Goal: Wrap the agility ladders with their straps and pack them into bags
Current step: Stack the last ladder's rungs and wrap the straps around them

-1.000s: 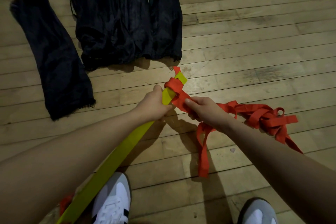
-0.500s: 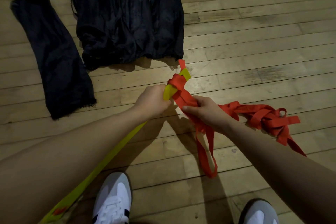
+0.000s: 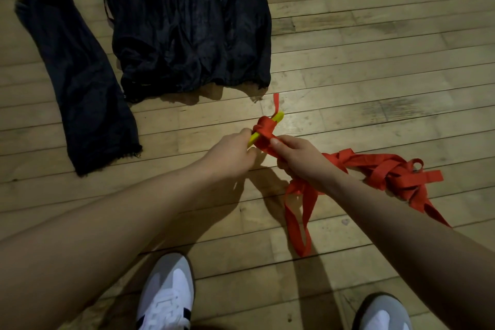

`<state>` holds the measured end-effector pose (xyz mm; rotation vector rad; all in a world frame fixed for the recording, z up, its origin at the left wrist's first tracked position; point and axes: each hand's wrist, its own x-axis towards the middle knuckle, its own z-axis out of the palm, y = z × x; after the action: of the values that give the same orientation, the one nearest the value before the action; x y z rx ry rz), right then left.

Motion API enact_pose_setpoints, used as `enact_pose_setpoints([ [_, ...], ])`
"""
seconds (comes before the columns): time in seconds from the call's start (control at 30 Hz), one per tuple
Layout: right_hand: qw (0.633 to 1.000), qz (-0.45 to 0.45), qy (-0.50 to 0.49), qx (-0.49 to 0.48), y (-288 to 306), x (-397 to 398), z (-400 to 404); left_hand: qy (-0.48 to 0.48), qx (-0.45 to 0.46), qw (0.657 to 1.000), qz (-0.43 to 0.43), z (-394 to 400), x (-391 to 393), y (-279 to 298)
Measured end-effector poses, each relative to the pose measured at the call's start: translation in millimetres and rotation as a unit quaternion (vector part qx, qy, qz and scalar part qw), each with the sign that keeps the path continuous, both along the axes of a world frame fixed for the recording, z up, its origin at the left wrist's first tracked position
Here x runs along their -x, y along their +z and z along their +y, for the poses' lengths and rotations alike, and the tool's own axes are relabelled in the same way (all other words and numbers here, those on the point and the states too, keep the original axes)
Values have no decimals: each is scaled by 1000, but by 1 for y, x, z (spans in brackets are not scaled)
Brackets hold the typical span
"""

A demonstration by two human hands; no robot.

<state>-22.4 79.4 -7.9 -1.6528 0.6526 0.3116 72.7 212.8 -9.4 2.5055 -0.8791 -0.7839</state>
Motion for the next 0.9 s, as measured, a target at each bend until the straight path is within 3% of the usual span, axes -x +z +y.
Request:
enact_pose_setpoints([
  [0.17, 997, 20, -15, -69, 3, 6, -2, -89, -23, 991, -101, 3, -1, 7],
  [0.33, 994, 6, -50, -101, 2, 6, 7, -72, -32, 990, -114, 2, 4, 4],
  [0.67, 991, 34, 21, -130, 9, 0, 7, -71, -67, 987, -124, 1, 13, -1],
  [0.9, 998, 6, 51, -35, 14, -14, 15, -53, -101, 981, -157, 0, 5, -4],
])
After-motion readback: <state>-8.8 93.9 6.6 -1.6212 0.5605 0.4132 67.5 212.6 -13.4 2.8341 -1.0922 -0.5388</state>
